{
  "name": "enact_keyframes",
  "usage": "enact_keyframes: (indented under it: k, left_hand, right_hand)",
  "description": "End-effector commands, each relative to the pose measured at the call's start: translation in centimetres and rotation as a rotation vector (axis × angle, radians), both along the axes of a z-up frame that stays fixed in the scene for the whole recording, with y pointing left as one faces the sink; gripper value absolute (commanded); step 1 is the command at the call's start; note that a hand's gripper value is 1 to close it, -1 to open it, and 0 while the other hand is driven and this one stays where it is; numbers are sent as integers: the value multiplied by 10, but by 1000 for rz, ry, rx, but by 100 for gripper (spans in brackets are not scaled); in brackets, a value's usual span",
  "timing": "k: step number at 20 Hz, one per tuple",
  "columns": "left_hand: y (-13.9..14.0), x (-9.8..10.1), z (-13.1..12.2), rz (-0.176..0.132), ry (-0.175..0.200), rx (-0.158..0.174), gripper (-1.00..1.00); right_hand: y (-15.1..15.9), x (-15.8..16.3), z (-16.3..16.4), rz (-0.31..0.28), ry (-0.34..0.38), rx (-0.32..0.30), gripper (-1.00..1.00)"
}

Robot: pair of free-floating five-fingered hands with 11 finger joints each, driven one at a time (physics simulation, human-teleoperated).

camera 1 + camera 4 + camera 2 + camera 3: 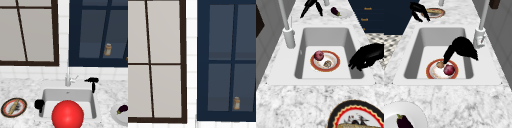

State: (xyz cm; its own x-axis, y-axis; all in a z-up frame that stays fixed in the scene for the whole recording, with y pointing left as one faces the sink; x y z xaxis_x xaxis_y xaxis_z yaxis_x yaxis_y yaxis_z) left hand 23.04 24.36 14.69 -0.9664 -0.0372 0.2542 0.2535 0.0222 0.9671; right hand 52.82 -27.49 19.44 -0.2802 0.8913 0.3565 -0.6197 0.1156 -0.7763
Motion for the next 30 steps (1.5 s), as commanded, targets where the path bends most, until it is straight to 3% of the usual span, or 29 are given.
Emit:
enact_keyframes:
  k: [1,4,6,9,10,14,16,19,21,24,30]
  left_hand:
    - [0,0,0,0,0,0,0]
    - [0,0,0,0,0,0,0]
    - [0,0,0,0,0,0,0]
    - [0,0,0,0,0,0,0]
    - [0,0,0,0,0,0,0]
    - [0,0,0,0,0,0,0]
    - [0,0,0,0,0,0,0]
    - [0,0,0,0,0,0,0]
    - [0,0,0,0,0,0,0]
    - [0,0,0,0,0,0,0]
    - [0,0,0,0,0,0,0]
  right_hand:
    - [-13,-21,3,-15,-5,0,-100]
    - [-17,-29,2,-17,-40,16,-100]
    - [-22,-36,2,-37,-35,20,-100]
    - [-18,-31,0,-2,2,-3,-100]
    - [-7,-25,0,-47,30,-40,-100]
    - [-17,-38,-10,-20,9,-26,-100]
    - [-23,-45,-8,-82,-3,37,-100]
    - [-20,-52,-7,-112,19,11,-100]
    - [-26,-62,-9,-105,14,22,-100]
    - [-23,-65,-9,-151,-7,52,-100]
    - [-23,-67,-10,-211,-15,14,-100]
